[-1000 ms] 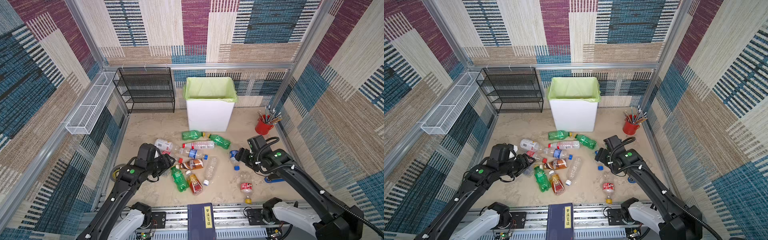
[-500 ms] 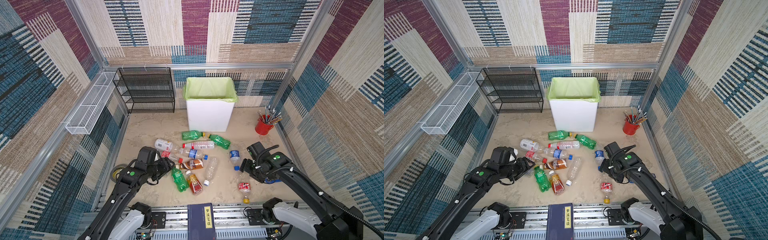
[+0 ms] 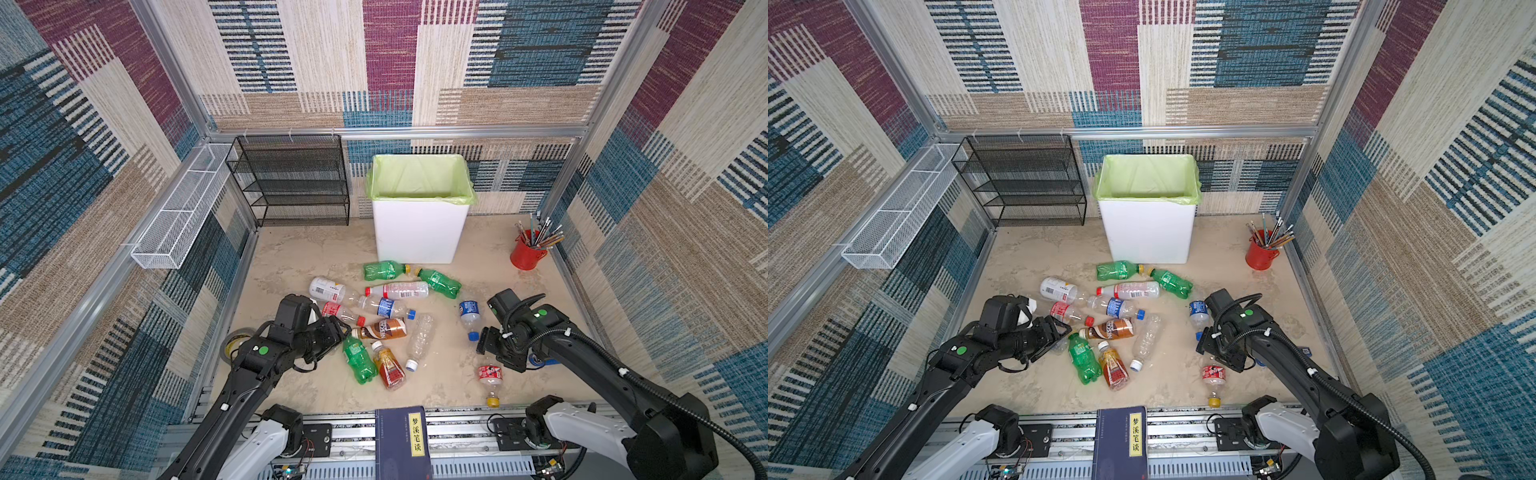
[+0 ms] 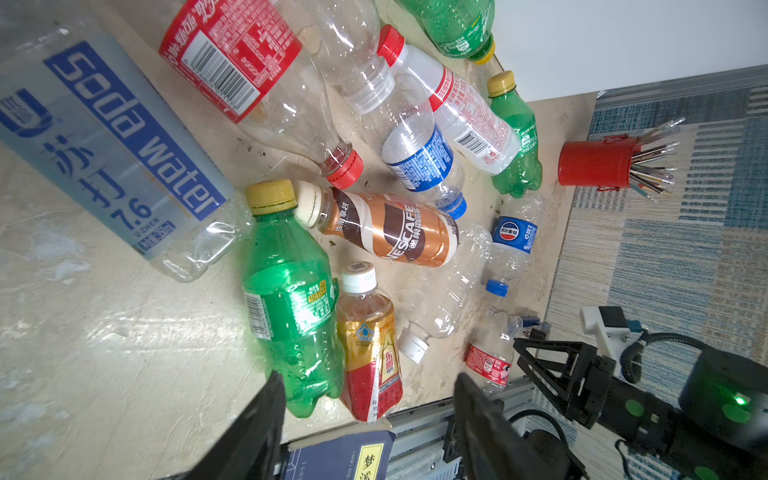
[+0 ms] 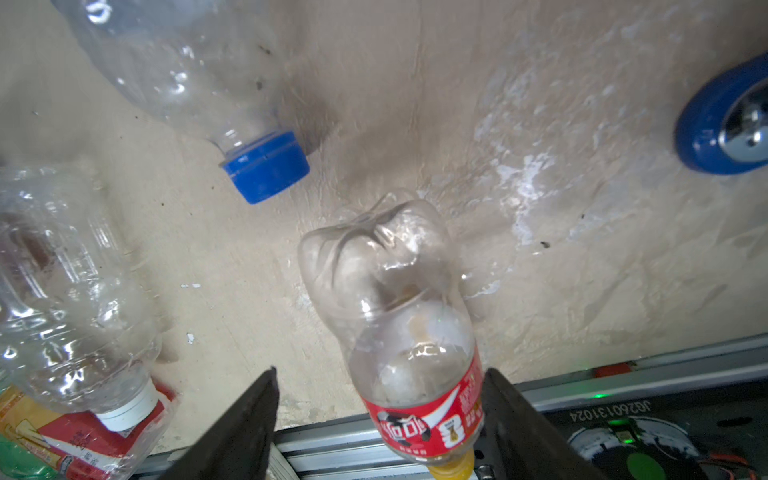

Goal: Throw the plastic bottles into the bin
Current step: 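Close right gripper on the red-label clear bottle and raise it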

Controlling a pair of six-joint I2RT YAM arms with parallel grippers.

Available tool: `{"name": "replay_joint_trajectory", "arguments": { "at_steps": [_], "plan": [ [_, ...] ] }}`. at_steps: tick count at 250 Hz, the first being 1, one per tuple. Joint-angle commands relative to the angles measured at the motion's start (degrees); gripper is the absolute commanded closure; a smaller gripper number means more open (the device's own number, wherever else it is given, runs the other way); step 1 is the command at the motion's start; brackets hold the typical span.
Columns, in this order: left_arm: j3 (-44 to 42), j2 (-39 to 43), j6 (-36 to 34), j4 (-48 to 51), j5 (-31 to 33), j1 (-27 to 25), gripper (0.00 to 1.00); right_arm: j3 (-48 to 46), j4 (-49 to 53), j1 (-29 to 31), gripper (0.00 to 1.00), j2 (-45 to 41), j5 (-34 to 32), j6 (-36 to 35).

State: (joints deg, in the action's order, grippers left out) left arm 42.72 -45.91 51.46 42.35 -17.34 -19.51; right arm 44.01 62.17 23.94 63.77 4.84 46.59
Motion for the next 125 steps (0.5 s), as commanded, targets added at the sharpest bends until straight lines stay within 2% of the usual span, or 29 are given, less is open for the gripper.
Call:
{"name": "replay_joint_trajectory", "arguments": {
  "at_steps": [1, 125],
  "plan": [
    [0.0, -0.03, 0.1, -0.79, -0.85, 0.08, 0.34, -0.57, -1.66, 0.05, 0.22, 1.07, -0.23, -1.72],
    [0.29, -1.11, 0.04, -1.24, -0.85, 0.13, 0.34, -4.99, -3.64, 0.08, 0.26, 2.22, -0.28, -3.46]
  ]
}}
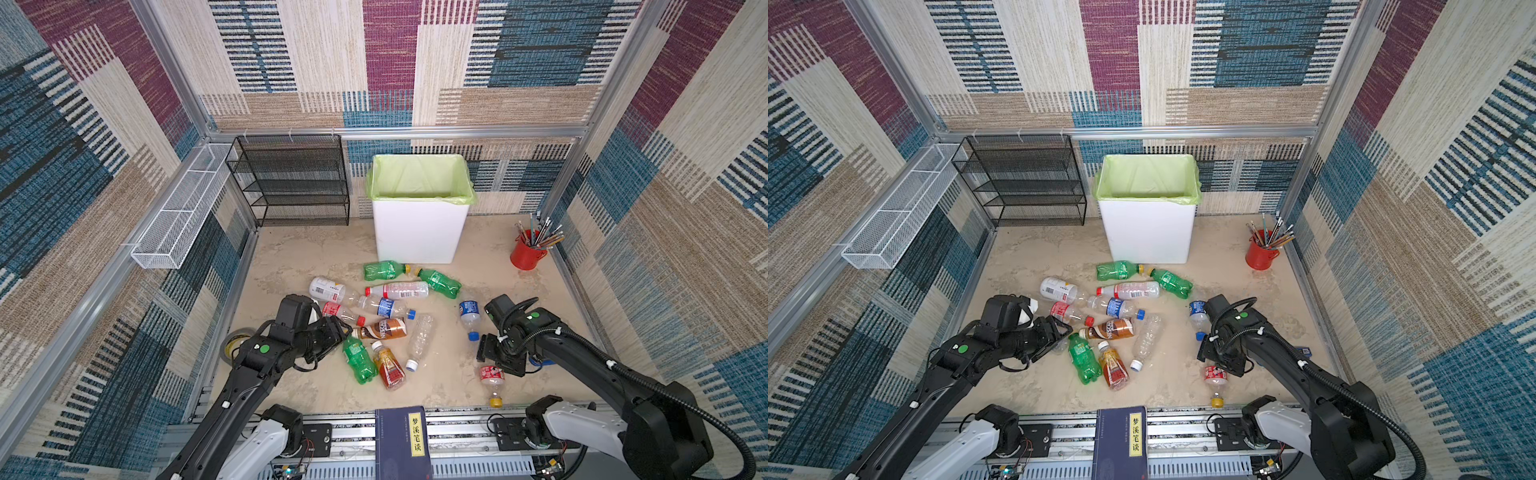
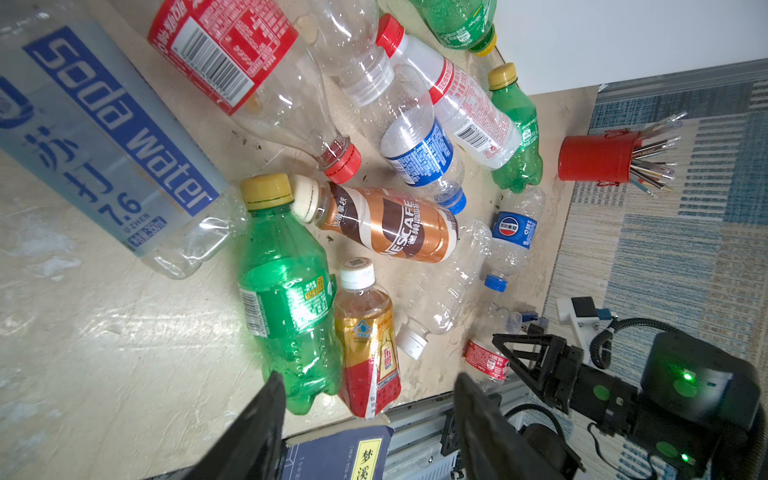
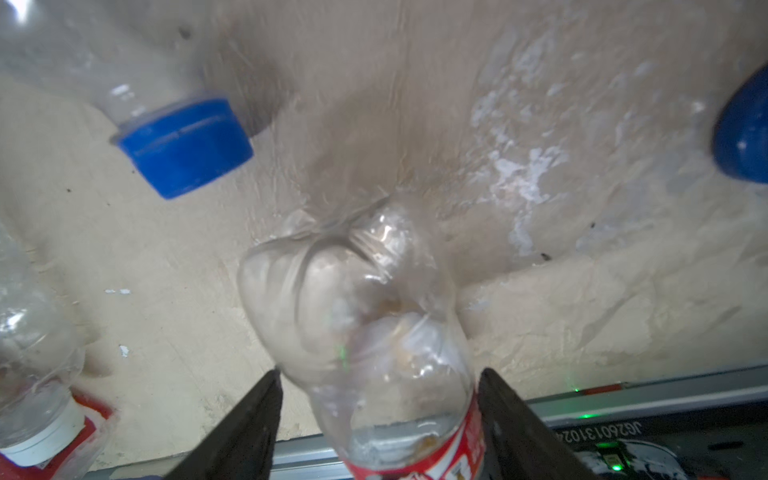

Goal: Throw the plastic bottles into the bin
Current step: 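Close right gripper on the red-label clear bottle and raise it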

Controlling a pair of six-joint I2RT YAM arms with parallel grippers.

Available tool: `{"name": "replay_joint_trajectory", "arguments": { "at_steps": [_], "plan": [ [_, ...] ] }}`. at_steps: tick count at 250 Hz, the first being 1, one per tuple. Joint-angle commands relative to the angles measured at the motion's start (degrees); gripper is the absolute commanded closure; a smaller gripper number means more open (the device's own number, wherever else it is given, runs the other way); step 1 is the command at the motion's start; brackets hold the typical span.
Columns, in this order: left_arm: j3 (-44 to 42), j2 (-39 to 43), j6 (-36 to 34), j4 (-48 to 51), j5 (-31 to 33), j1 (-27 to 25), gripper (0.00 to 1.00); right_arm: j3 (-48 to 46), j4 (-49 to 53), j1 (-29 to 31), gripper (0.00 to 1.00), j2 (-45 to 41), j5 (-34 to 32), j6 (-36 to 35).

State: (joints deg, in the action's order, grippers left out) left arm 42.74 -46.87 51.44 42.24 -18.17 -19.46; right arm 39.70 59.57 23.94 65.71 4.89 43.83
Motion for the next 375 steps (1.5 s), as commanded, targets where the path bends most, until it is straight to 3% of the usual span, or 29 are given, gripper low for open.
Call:
{"name": "replay_joint_trajectory", "arguments": {
  "at_steps": [1, 86, 172, 255, 375],
  "plan": [
    [0.29, -0.15, 0.07, -1.16, -0.02, 0.06, 0.34, -0.64, -1.08, 0.11, 0.26, 0.28, -0.32, -0.74],
    [-0.72, 0.38, 0.48, -1.4, 0.07, 0.11, 0.34, -1.32, -2.72, 0.14, 0.35, 1.35, 1.25, -1.47],
    [-0.73, 0.03, 0.16, -1.58, 0.18, 0.13, 0.33, -2.0, -4.21, 0.13, 0.36, 1.61, 3.01, -1.56],
    [-0.55, -0.54, -0.19, -1.97, 0.03, 0.13, 0.31, -0.95, -5.21, 0.48, 0.45, -0.51, 4.27, -2.16],
    [-0.55, -0.88, -0.02, -2.47, -0.04, 0.13, 0.32, -0.25, -10.85, 4.51, 0.51, -3.95, 8.86, 1.85]
  ]
}}
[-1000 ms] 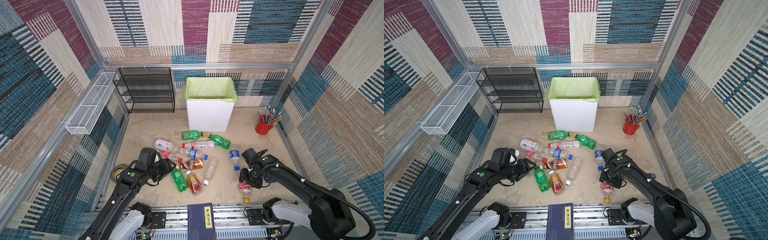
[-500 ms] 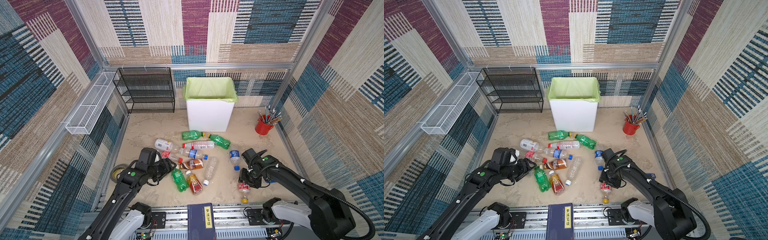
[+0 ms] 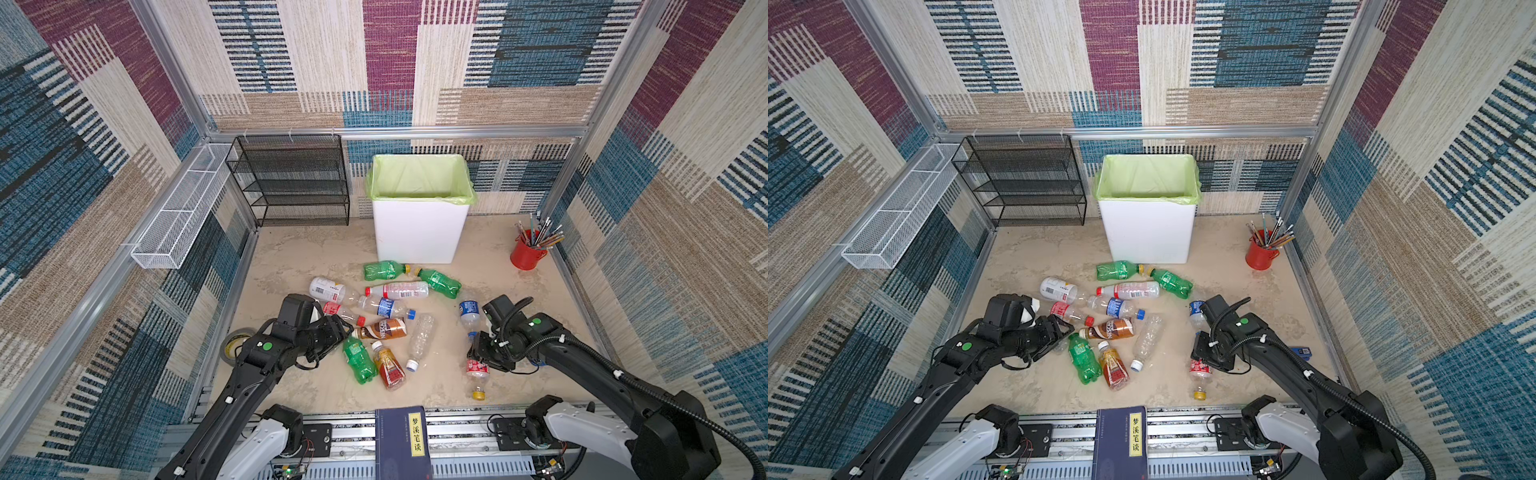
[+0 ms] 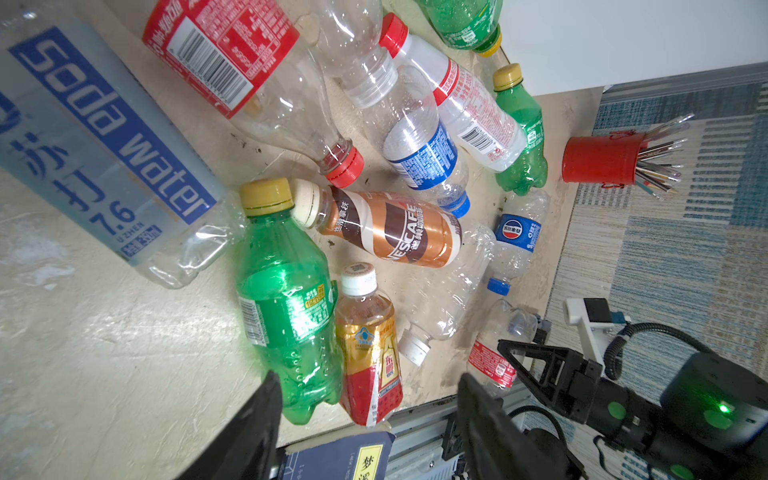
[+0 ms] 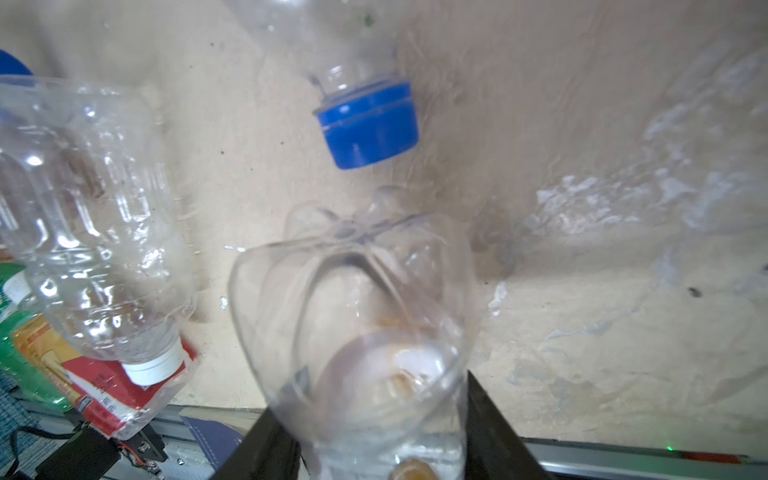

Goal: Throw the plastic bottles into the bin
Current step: 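Close right gripper on the red-label clear bottle and raise it, then carry the red-label bottle with right gripper up over the bin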

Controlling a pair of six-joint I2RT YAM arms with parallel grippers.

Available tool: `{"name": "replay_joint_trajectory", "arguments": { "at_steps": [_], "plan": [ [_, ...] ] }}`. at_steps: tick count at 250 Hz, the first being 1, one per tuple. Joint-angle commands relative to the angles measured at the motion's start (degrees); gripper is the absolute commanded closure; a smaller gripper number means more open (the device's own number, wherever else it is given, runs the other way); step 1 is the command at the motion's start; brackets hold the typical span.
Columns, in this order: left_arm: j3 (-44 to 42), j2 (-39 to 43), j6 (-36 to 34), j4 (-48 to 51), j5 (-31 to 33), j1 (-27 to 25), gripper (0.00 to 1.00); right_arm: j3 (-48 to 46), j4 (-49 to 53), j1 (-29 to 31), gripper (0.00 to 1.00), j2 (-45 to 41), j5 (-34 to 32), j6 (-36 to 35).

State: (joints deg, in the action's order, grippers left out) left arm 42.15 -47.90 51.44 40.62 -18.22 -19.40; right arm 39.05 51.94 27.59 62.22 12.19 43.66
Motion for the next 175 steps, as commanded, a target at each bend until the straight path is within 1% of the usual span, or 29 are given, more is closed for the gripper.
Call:
{"name": "replay_joint_trajectory", "arguments": {
  "at_steps": [1, 64, 111, 153, 175],
  "plan": [
    [0.04, 0.12, -0.02, -0.87, 0.01, 0.11, 0.32, 0.37, -3.42, 0.94, 0.51, -0.48, 1.53, 2.1],
    [0.26, 0.23, 0.15, -0.63, 0.11, 0.09, 0.32, -1.27, -8.78, 3.99, 0.52, -1.83, 3.06, 6.11],
    [0.31, 0.27, 0.25, -0.52, 0.19, 0.09, 0.32, -1.42, -12.48, 5.36, 0.52, -2.9, 2.9, 7.54],
    [0.51, 0.52, 0.28, 0.32, 0.47, 0.1, 0.32, -0.77, -16.14, 5.54, 0.53, -4.37, 1.33, 8.09],
    [0.91, 0.56, 0.22, 0.76, 0.64, 0.15, 0.32, 1.56, -17.57, 5.54, 0.53, -4.32, -0.44, 7.32]
  ]
}}
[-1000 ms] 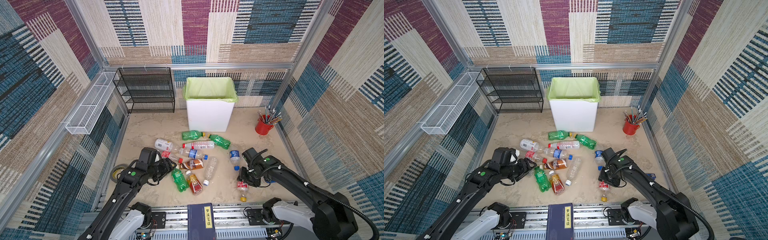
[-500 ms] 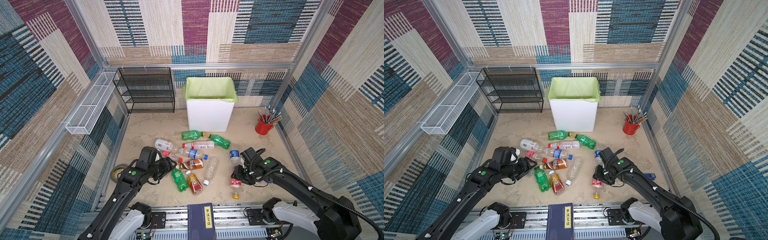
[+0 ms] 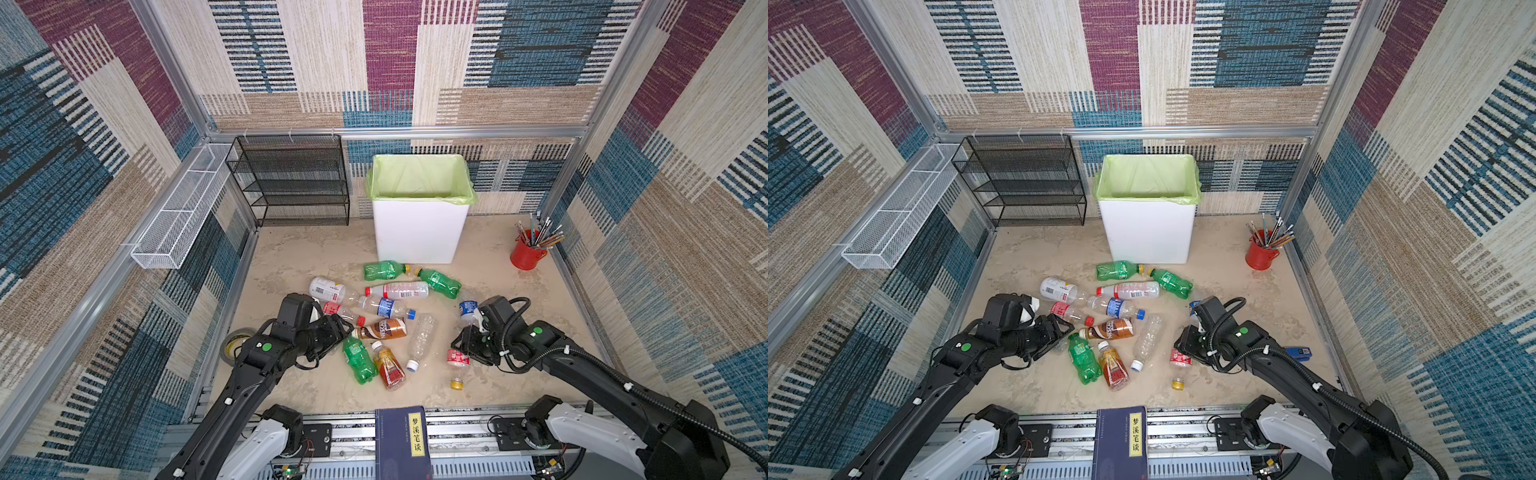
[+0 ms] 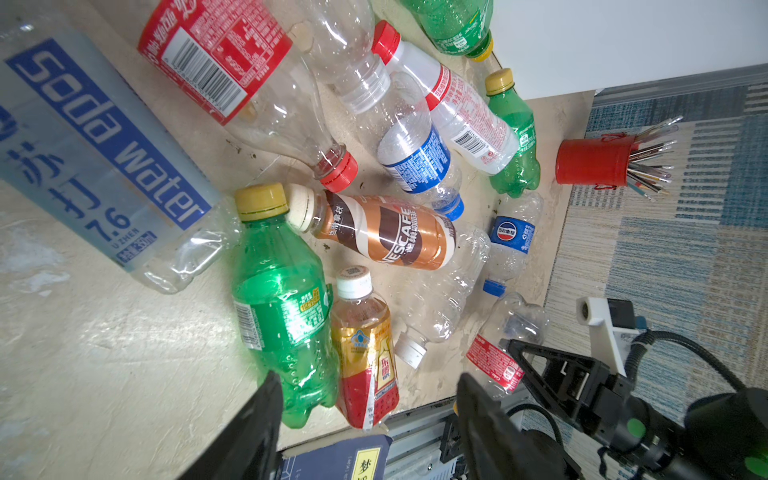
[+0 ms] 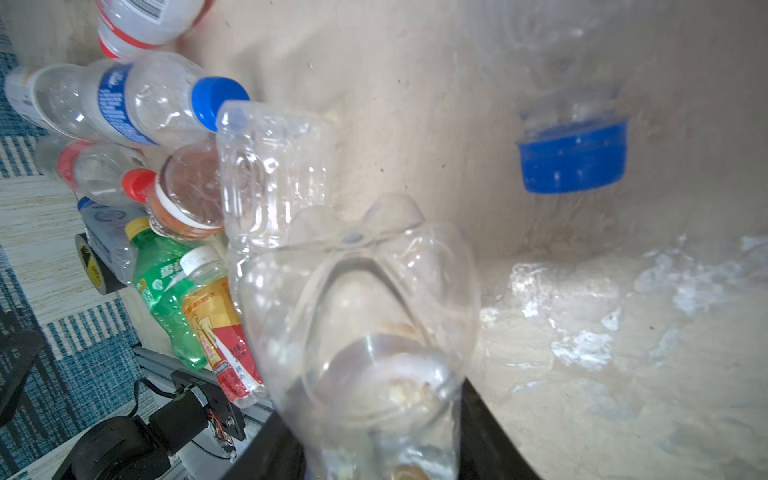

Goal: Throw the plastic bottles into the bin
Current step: 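Carry the red-label bottle with right gripper up over the bin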

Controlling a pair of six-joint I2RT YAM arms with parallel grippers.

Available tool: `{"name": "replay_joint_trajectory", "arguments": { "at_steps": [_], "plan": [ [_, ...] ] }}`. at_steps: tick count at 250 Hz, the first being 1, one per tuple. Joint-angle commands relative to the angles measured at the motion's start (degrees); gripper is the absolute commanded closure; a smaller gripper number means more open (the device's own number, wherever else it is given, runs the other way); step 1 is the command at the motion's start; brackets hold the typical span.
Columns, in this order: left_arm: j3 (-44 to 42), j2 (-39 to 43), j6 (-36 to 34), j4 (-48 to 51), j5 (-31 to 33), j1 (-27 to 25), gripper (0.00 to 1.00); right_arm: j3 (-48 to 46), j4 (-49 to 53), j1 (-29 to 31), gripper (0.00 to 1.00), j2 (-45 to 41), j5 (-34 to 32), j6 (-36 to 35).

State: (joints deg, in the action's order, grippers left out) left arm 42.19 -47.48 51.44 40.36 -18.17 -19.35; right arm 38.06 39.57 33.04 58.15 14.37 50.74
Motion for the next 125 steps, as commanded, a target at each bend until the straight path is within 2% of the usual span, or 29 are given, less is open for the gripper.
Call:
{"name": "replay_joint_trajectory", "arguments": {
  "at_steps": [1, 39, 70, 82, 94, 116, 125],
  "plan": [
    [0.87, 0.13, 0.19, 1.03, 0.6, 0.11, 0.32, 2.76, -5.2, 0.1, 0.53, -0.24, -2.79, 0.2],
    [2.6, -0.17, -0.02, 1.58, 1.36, 0.12, 0.32, 16.41, -4.78, -0.48, 0.52, 5.1, -7.08, -5.11],
    [4.42, -0.85, 0.06, 1.56, 1.8, 0.11, 0.32, 38.32, -4.24, -5.39, 0.51, 15.72, -7.69, -10.76],
    [5.12, -0.95, 0.07, 1.58, 1.91, 0.11, 0.32, 52.29, -3.13, -7.4, 0.5, 22.29, -7.92, -13.33],
    [5.73, -1.12, -0.11, 1.83, 2.07, 0.15, 0.32, 71.16, 0.2, -8.01, 0.45, 30.85, -8.89, -16.38],
    [6.89, -0.9, -0.38, 3.14, 2.7, 0.22, 0.32, 116.14, 11.57, -8.49, 0.28, 51.26, -9.19, -18.4],
    [7.03, -0.53, -0.29, 3.53, 2.86, 0.29, 0.32, 132.37, 14.17, -9.14, 0.26, 58.49, -8.37, -16.6]
  ]
}}
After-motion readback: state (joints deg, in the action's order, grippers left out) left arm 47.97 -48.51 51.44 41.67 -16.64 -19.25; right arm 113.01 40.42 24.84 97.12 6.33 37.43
